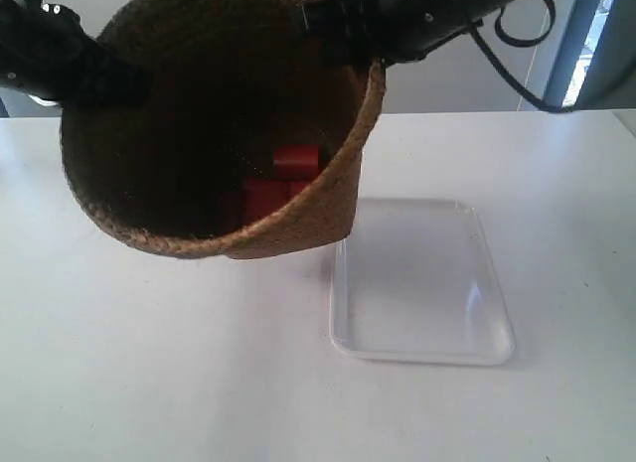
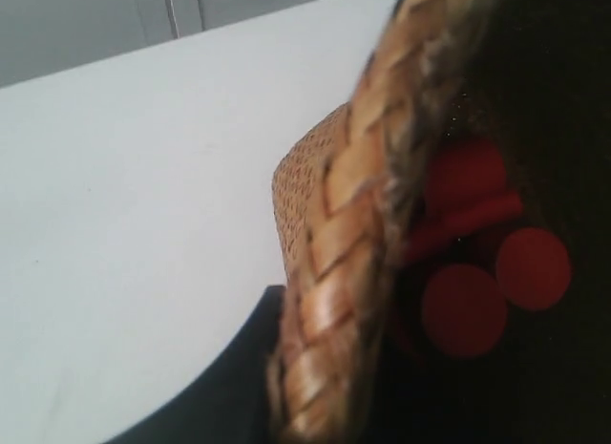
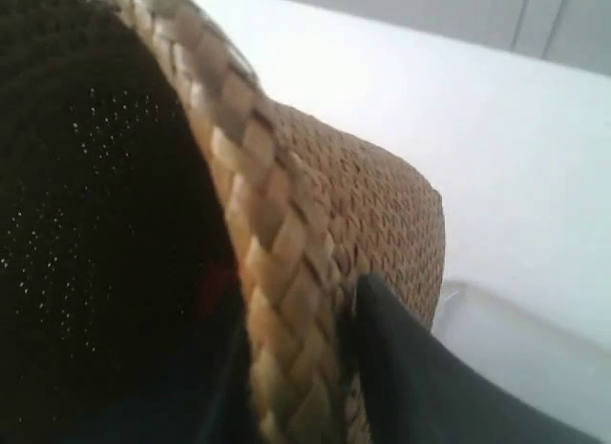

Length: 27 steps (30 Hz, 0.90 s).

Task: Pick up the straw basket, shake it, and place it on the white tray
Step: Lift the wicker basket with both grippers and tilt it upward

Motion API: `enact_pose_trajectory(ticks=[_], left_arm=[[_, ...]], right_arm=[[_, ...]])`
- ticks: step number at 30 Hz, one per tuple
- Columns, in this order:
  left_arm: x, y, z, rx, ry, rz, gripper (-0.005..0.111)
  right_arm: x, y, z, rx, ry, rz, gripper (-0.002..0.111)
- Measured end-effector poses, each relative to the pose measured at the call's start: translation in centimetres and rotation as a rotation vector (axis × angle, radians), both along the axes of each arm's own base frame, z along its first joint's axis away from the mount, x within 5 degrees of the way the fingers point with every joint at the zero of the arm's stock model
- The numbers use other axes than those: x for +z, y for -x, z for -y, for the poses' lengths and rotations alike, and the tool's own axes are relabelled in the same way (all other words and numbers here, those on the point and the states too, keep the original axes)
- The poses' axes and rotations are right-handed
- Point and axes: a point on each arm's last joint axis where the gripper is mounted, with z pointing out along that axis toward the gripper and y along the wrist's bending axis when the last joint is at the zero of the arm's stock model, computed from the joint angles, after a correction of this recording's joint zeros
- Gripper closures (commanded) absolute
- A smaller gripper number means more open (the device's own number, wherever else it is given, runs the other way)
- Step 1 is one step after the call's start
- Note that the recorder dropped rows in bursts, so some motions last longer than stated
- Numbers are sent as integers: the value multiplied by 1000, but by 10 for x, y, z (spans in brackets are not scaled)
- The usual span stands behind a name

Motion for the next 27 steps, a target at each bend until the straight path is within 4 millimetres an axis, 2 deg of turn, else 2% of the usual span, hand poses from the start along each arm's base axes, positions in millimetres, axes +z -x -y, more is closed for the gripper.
enact_pose_trajectory(ticks=[4, 9, 13, 16, 23, 27], left_arm=[[-17, 24, 18, -3, -3, 99, 107], [-36, 59, 37, -25, 6, 224, 107], [-45, 83, 41, -30, 22, 300, 107], [-45, 88, 40, -25, 32, 325, 107], [-38, 86, 37, 16, 30, 422, 107], [-34, 85, 37, 37, 50, 454, 107]], right_arm=[[-10, 29, 2, 0, 7, 87, 108], [-37, 70, 1, 16, -6, 190, 108], [-54, 89, 4, 17, -9, 253, 108], [-56, 93, 6, 19, -4, 284, 108], [-52, 93, 6, 71, 83, 387, 108], [-52, 87, 19, 32, 110, 392, 108]])
